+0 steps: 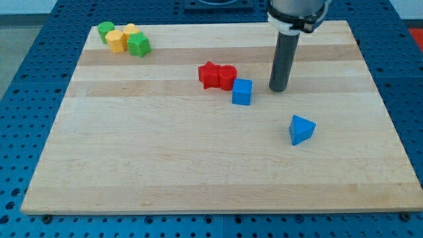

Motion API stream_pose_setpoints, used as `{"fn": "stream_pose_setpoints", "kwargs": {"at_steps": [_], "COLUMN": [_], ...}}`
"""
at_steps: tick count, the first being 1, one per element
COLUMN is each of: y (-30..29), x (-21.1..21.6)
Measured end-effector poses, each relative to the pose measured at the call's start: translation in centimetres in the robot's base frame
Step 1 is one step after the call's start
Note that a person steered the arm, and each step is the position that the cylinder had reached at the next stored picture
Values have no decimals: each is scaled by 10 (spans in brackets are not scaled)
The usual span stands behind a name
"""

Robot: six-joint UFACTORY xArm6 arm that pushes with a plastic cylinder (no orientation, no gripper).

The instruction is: Push the blue cube towards the left side

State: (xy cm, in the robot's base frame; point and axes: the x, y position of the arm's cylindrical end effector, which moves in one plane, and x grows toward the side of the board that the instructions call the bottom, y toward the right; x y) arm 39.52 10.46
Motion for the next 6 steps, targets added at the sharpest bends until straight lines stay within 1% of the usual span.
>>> {"fn": "stream_pose_setpoints", "kwargs": {"at_steps": [2, 4, 5, 6], "y": [-52, -77, -77, -45], "x": [10, 15, 23, 37]}}
